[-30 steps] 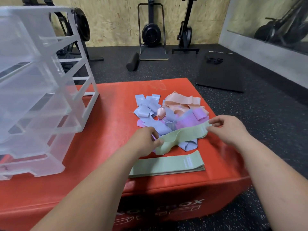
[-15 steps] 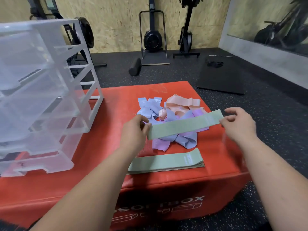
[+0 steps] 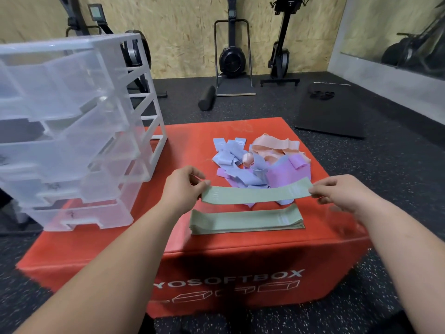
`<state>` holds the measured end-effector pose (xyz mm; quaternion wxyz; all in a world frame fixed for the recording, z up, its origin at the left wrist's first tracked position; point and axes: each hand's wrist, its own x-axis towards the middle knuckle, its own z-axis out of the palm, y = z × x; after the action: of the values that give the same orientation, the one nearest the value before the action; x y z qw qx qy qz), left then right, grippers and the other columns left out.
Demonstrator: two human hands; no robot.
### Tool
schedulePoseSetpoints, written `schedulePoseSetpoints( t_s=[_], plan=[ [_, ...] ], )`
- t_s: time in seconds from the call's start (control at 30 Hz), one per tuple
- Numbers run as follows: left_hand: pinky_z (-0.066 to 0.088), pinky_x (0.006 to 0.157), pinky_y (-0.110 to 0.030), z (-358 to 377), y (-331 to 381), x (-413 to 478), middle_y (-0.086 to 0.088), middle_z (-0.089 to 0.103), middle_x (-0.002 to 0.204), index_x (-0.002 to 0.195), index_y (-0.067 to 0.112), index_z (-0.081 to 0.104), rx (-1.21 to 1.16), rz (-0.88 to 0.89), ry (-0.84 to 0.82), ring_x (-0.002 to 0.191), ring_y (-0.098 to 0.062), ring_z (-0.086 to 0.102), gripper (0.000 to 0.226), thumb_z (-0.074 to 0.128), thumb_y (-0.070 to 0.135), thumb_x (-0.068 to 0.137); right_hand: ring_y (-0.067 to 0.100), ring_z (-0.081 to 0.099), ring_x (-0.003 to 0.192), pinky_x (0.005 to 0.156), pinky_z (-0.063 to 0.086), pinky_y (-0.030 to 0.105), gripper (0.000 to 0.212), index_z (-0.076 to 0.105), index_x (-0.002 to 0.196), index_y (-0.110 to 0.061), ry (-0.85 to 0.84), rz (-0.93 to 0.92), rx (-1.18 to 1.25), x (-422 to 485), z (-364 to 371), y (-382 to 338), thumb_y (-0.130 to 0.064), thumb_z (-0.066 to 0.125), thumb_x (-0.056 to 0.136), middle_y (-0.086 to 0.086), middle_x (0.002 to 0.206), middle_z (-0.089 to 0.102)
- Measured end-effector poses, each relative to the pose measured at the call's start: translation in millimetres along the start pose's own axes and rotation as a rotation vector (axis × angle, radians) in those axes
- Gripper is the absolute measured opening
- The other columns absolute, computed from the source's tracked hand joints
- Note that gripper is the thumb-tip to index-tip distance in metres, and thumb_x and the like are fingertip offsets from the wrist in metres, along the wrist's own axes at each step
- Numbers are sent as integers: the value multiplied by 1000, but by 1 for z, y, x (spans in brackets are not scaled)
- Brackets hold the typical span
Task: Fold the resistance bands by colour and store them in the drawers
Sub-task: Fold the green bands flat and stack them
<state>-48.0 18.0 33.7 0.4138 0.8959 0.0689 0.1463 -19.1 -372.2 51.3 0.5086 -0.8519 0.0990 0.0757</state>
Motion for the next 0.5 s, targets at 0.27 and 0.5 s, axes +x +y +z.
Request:
schedulePoseSetpoints(
  t_s=[0.27,0.5],
  plan=[
    [56,65,-31,-17,-9,-21,7,72,71,85,25,68,175,79,-43,59,-7,67,16,83,26,87,17,65,66,52,39,23,3,81,81,-10,-58,-38,-180,-18,17,-3,-13,79,82,7,81,80],
    [43,59,-22,-17,-18,-29,7,68,75,89,23,68,297,109,-45,70,-4,60,13,81,23,89,24,69,71,68,56,37,10,80,77,-21,45,-141,-339,-19,38,-1,-20,89,72,-2,74,77]
  ],
)
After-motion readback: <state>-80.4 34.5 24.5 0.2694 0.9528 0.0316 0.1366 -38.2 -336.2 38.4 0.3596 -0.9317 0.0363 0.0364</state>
